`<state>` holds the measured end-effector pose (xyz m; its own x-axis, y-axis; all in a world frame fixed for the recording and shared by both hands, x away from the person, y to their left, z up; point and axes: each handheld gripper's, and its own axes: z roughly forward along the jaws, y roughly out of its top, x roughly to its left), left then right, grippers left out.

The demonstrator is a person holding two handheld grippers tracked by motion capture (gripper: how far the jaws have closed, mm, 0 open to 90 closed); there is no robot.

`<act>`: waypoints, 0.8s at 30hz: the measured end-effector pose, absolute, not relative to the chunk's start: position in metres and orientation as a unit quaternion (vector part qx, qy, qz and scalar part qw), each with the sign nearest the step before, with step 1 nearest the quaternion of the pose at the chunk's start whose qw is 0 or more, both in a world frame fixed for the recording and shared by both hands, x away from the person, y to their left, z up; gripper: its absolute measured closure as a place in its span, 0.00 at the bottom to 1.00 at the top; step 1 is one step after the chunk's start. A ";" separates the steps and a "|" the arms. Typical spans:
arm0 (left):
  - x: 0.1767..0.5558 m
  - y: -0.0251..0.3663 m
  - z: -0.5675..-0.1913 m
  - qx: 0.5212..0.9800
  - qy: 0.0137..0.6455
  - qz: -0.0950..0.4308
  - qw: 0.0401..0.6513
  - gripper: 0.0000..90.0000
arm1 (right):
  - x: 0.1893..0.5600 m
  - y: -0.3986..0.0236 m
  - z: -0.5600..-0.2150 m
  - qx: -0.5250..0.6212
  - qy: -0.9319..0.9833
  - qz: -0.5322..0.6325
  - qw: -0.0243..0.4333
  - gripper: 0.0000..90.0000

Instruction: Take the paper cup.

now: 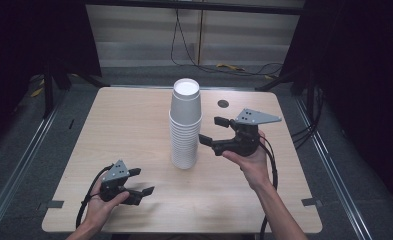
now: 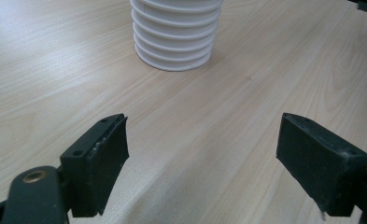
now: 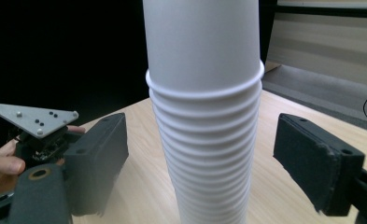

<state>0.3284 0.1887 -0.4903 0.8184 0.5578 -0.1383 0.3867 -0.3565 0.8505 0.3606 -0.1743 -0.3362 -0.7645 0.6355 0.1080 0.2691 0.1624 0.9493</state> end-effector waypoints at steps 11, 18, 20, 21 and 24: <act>0.328 0.190 -0.489 0.818 0.287 0.090 0.489 0.18 | 0.369 -0.166 -0.318 0.287 0.748 0.577 0.156 0.21; 0.329 0.190 -0.490 0.820 0.286 0.090 0.488 0.19 | 0.372 -0.162 -0.307 0.287 0.755 0.568 0.158 0.21; 0.329 0.190 -0.490 0.819 0.287 0.089 0.489 0.19 | 0.373 -0.161 -0.302 0.283 0.754 0.571 0.156 0.21; 0.329 0.190 -0.490 0.820 0.286 0.090 0.488 0.19 | 0.376 -0.159 -0.297 0.282 0.757 0.568 0.154 0.20; 0.329 0.190 -0.490 0.820 0.286 0.090 0.488 0.19 | 0.380 -0.157 -0.292 0.280 0.761 0.566 0.147 0.20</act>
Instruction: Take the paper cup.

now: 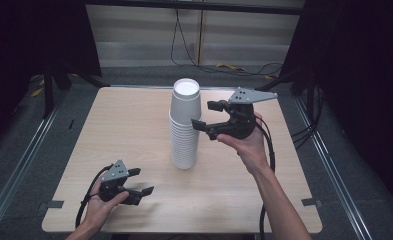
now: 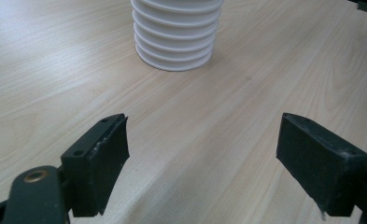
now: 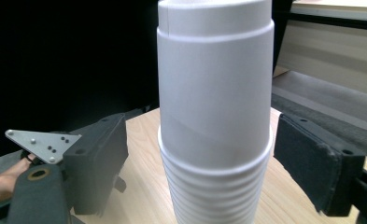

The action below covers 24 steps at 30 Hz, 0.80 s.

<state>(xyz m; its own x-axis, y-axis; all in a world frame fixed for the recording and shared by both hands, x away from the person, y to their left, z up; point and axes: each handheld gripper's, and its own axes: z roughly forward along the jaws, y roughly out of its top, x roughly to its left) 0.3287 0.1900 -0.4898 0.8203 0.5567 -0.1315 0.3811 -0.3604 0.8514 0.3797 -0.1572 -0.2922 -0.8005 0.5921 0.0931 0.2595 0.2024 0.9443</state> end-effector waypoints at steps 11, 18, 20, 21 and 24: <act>0.329 0.190 -0.490 0.820 0.285 0.090 0.489 0.19 | 0.401 -0.149 -0.278 0.269 0.789 0.540 0.120 0.20; 0.329 0.190 -0.490 0.821 0.283 0.090 0.488 0.19 | 0.407 -0.139 -0.269 0.264 0.792 0.536 0.127 0.18; 0.329 0.190 -0.490 0.821 0.284 0.091 0.488 0.19 | 0.411 -0.135 -0.266 0.264 0.798 0.528 0.124 0.16; 0.329 0.190 -0.490 0.821 0.283 0.091 0.488 0.19 | 0.411 -0.135 -0.266 0.264 0.798 0.528 0.124 0.16; 0.329 0.190 -0.490 0.821 0.283 0.090 0.488 0.19 | 0.416 -0.131 -0.264 0.261 0.804 0.520 0.121 0.16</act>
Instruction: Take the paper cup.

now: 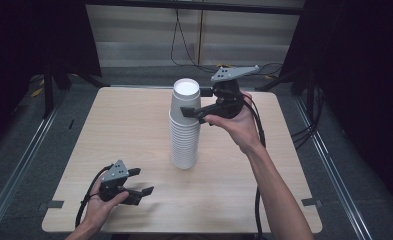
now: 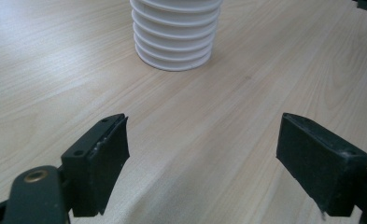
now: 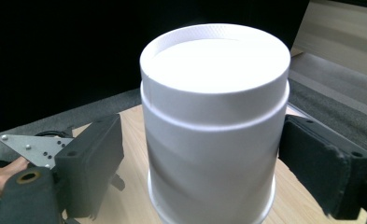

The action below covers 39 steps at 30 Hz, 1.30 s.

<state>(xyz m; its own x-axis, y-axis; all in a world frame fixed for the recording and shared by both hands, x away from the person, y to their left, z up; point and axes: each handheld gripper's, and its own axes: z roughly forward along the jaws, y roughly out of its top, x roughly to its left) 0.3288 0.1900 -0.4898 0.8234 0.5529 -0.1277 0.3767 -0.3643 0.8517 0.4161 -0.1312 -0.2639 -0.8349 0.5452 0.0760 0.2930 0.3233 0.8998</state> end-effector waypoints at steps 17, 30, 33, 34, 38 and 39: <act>0.329 0.190 -0.490 0.822 0.283 0.089 0.486 0.19 | 0.435 -0.116 -0.263 0.262 0.824 0.489 0.115 0.16; 0.329 0.190 -0.491 0.822 0.282 0.088 0.486 0.19 | 0.437 -0.113 -0.258 0.256 0.827 0.487 0.115 0.21; 0.329 0.190 -0.491 0.822 0.282 0.088 0.486 0.19 | 0.436 -0.113 -0.257 0.254 0.826 0.489 0.117 0.21; 0.329 0.190 -0.491 0.823 0.281 0.090 0.485 0.19 | 0.436 -0.113 -0.257 0.253 0.825 0.491 0.118 0.21; 0.329 0.190 -0.491 0.822 0.282 0.088 0.487 0.19 | 0.436 -0.113 -0.257 0.252 0.824 0.493 0.119 0.22; 0.329 0.190 -0.490 0.822 0.282 0.088 0.487 0.19 | 0.436 -0.113 -0.257 0.253 0.823 0.494 0.119 0.22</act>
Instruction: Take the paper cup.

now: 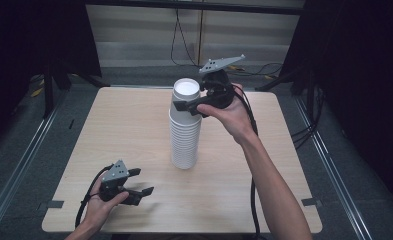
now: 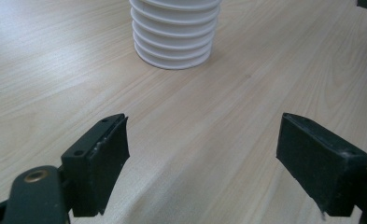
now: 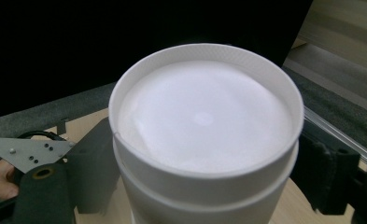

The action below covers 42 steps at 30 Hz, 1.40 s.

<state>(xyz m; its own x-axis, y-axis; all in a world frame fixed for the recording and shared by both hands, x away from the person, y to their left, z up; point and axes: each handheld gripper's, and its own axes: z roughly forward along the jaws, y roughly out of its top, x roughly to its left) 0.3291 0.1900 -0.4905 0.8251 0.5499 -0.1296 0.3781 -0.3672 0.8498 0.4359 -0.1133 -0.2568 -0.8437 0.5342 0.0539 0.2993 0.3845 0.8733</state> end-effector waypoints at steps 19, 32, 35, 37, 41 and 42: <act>0.329 0.190 -0.491 0.823 0.282 0.088 0.485 0.19 | 0.431 -0.120 -0.249 0.251 0.799 0.531 0.129 0.22; 0.330 0.190 -0.491 0.824 0.279 0.090 0.485 0.19 | 0.429 -0.122 -0.243 0.244 0.780 0.561 0.131 0.22; 0.330 0.190 -0.491 0.824 0.279 0.090 0.484 0.19 | 0.427 -0.122 -0.242 0.242 0.774 0.569 0.135 0.22; 0.329 0.190 -0.491 0.823 0.281 0.088 0.485 0.19 | 0.426 -0.123 -0.240 0.238 0.768 0.578 0.138 0.22; 0.329 0.190 -0.491 0.823 0.281 0.088 0.486 0.19 | 0.425 -0.124 -0.239 0.237 0.762 0.586 0.140 0.23; 0.329 0.190 -0.491 0.823 0.281 0.088 0.486 0.19 | 0.425 -0.124 -0.239 0.236 0.760 0.589 0.140 0.22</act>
